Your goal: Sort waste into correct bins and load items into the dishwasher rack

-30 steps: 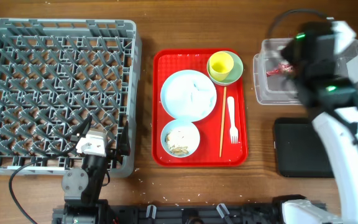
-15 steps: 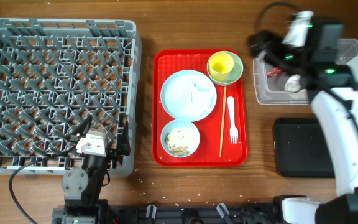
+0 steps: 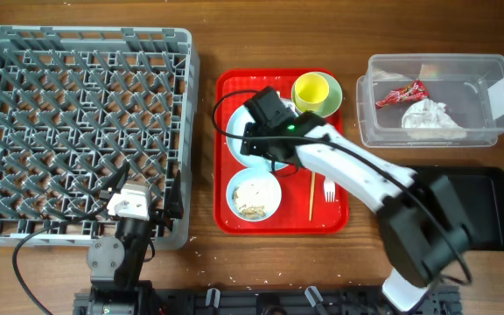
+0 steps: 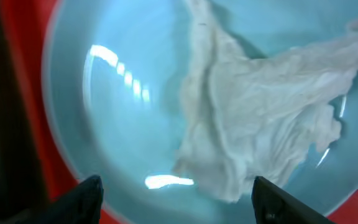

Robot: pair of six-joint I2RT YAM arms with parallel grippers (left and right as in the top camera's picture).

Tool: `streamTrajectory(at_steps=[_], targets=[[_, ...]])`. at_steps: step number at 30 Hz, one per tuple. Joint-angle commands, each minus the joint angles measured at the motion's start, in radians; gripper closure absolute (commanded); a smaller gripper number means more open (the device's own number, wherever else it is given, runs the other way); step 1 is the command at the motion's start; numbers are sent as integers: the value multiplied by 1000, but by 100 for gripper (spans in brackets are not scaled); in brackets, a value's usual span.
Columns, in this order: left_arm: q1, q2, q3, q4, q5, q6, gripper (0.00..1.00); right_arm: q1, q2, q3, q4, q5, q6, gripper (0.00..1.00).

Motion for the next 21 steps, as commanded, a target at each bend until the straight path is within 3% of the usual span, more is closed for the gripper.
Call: streamTrajectory(at_steps=[1, 8, 15, 18, 20, 21], targets=[[-4, -7, -5, -3, 8, 13, 0, -5, 55, -10, 32, 109, 55, 23], [-4, -7, -5, -3, 8, 13, 0, -5, 60, -10, 55, 240, 89, 23], [-4, -7, -5, -3, 8, 13, 0, -5, 102, -10, 69, 237, 106, 47], [-4, -7, -6, -3, 8, 13, 0, -5, 102, -9, 70, 229, 107, 67], [-4, -7, -5, -3, 8, 13, 0, -5, 93, 2, 53, 196, 106, 96], [-4, -7, -5, -3, 8, 13, 0, -5, 81, 6, 40, 192, 106, 96]])
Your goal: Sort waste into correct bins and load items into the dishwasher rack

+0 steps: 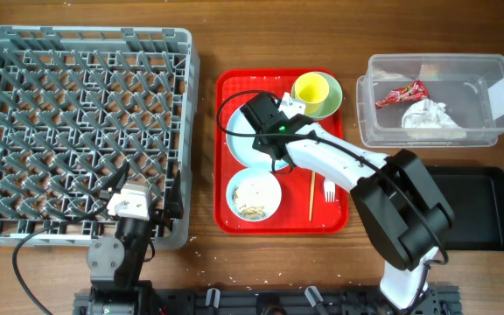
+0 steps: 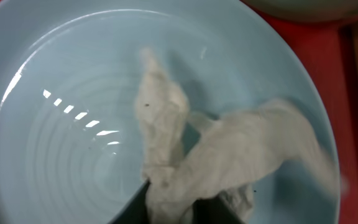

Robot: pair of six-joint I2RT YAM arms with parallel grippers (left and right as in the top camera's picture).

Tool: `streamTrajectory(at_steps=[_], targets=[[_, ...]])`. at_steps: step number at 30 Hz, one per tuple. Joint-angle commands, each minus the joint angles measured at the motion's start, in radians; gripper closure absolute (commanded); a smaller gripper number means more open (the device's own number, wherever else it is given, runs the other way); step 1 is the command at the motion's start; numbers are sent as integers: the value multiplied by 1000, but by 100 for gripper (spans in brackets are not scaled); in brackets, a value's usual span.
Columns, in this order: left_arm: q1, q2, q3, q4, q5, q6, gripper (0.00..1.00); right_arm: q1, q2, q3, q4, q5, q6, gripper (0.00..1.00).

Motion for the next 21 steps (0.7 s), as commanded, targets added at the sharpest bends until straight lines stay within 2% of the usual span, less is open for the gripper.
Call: streamTrajectory(at_steps=[1, 3, 7, 9, 11, 14, 17, 18, 19, 21], targets=[[-4, -7, -6, -3, 8, 13, 0, -3, -29, 13, -34, -22, 4, 96], [-4, -7, -6, -3, 8, 13, 0, -4, -89, 16, -67, -22, -5, 96], [-4, -7, -5, -3, 8, 13, 0, -7, -326, 25, -81, -7, -126, 96], [-4, -7, -5, -3, 8, 13, 0, -26, -451, 25, -76, 89, -135, 96], [-4, -7, -5, -3, 8, 13, 0, -74, -554, 25, -83, 275, -135, 96], [-4, -7, -6, -3, 8, 13, 0, -190, -601, 25, -95, 364, -157, 96], [-4, -7, -5, -3, 8, 13, 0, -426, -568, 24, -87, 237, -194, 95], [-4, -7, -6, -3, 8, 13, 0, -554, -535, 24, -35, 79, -288, 87], [-4, -7, -5, -3, 8, 13, 0, -626, -513, 24, 3, -50, -352, 60], [-4, -7, -6, -3, 8, 13, 0, -742, -465, 24, 56, -285, -455, 0]])
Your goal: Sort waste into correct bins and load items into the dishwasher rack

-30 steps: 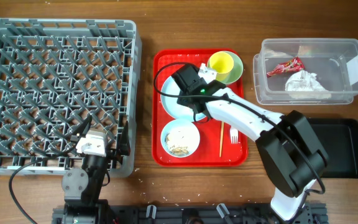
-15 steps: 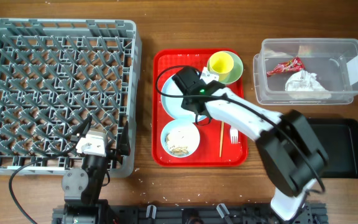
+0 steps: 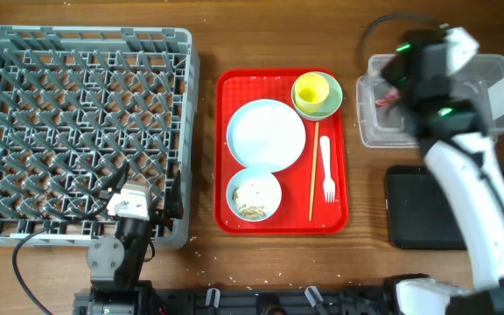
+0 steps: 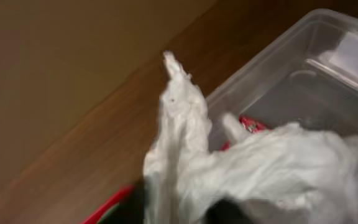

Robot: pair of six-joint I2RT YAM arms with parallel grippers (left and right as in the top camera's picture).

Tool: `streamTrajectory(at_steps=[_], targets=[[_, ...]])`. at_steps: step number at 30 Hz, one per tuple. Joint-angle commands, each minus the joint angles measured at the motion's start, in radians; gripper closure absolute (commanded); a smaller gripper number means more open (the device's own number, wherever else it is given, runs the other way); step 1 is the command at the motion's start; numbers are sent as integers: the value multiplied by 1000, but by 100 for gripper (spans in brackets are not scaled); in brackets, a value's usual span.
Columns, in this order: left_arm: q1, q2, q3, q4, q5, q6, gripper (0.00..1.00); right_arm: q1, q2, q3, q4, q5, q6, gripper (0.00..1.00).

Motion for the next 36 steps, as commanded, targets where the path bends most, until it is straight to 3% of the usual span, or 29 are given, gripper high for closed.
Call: streamTrajectory(at_steps=[1, 7, 12, 16, 20, 23, 25, 28, 32, 36], targets=[[-4, -6, -5, -3, 9, 13, 0, -174, 75, 3, 36, -432, -204, 0], [-4, -6, -5, -3, 9, 13, 0, -277, 67, 3, 16, -837, -254, 0], [-4, -6, -5, -3, 9, 13, 0, -138, -46, 3, -68, -1084, -289, 0], [-4, -6, -5, -3, 9, 13, 0, 148, -35, -13, -149, -914, -326, 0], [-4, -6, -5, -3, 9, 13, 0, 401, 58, -26, -134, -648, -139, 0], [-4, -6, -6, -3, 9, 13, 0, 533, 153, -26, -79, -572, -129, 0], [-4, -6, -5, -3, 9, 13, 0, 603, 237, -26, -48, -513, -34, 0], [-4, -6, -5, -3, 9, 13, 0, 658, 338, -26, -1, -490, -19, 8], [-4, -6, -6, -3, 9, 13, 0, 669, 360, -25, 5, -457, -18, 9], [-4, -6, -5, -3, 9, 13, 0, 668, 344, -22, -34, -563, -19, 9]])
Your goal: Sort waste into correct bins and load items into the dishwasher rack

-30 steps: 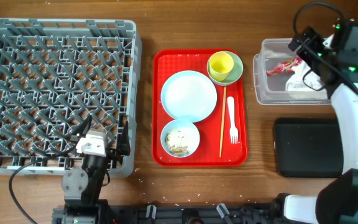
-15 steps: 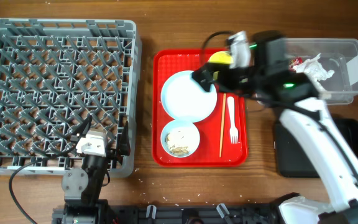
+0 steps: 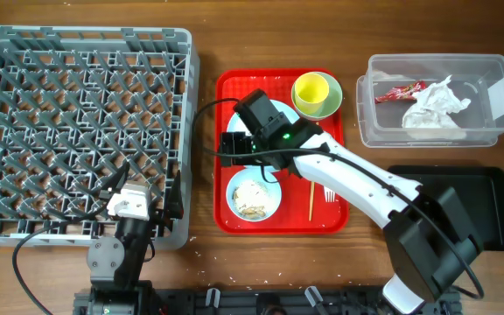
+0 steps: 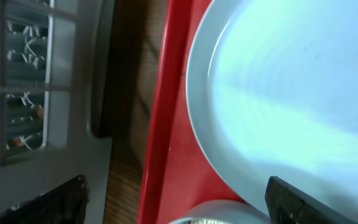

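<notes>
My right gripper (image 3: 233, 147) hangs open and empty over the left rim of the pale blue plate (image 4: 291, 93) on the red tray (image 3: 331, 219). In the right wrist view its fingertips (image 4: 316, 202) stand wide apart at the bottom corners, with the tray's left edge (image 4: 166, 124) between them. The arm hides most of the plate from above. A small bowl with food scraps (image 3: 253, 194) lies just in front. Crumpled white napkins (image 3: 434, 103) and a red wrapper (image 3: 401, 92) lie in the clear bin (image 3: 497, 122). The left gripper (image 3: 128, 203) rests low by the grey dishwasher rack (image 3: 81, 131); its jaws cannot be made out.
A yellow cup in a green bowl (image 3: 316, 92) stands at the tray's back right. A chopstick (image 3: 311, 197) and a white fork (image 3: 328, 191) lie on the tray's right side. A black bin (image 3: 466, 206) sits at the front right.
My right gripper held the white napkin above the clear bin. Now the napkin lies in that bin, and the gripper is open and empty over the plate's left rim.
My right gripper was open just above a crumpled napkin on the blue plate. Then it was shut on the napkin, then it held it over the clear bin. Now the napkin is in the bin, the plate is bare, and the gripper is back at the tray.
</notes>
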Robot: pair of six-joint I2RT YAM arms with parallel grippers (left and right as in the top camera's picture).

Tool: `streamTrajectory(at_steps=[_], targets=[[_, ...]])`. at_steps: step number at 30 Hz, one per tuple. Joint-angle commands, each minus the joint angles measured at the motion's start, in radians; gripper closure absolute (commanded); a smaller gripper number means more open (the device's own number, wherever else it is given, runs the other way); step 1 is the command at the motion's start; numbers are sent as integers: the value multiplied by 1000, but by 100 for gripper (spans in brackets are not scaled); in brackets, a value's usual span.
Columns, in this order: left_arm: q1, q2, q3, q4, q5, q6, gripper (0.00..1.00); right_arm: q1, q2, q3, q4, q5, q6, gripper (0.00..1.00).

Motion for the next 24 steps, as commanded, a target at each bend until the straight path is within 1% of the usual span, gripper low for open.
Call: streamTrajectory(at_steps=[1, 5, 7, 8, 11, 14, 16, 20, 24], targets=[[-4, -6, -6, -3, 9, 13, 0, -3, -24, 0, -18, -61, 17, 9], [-4, -6, -6, -3, 9, 13, 0, -12, -109, 1, -55, -8, 19, 8], [-4, -6, -5, -3, 9, 13, 0, -45, -175, 12, -80, 26, 19, 5], [-4, -6, -5, -3, 9, 13, 0, -83, -228, 18, -100, 56, 20, 0], [-4, -6, -5, -3, 9, 13, 0, -238, -372, 18, -178, 143, 21, 0], [-4, -6, -6, -3, 9, 13, 0, -373, -447, 18, -261, 133, 22, 0], [-4, -6, -6, -3, 9, 13, 0, -425, -460, 18, -326, 79, 19, 0], [-4, -6, -6, -3, 9, 13, 0, -425, -441, 15, -437, 63, 17, 0], [-4, -6, -5, -3, 9, 13, 0, -425, -412, 15, -443, 64, 17, 0]])
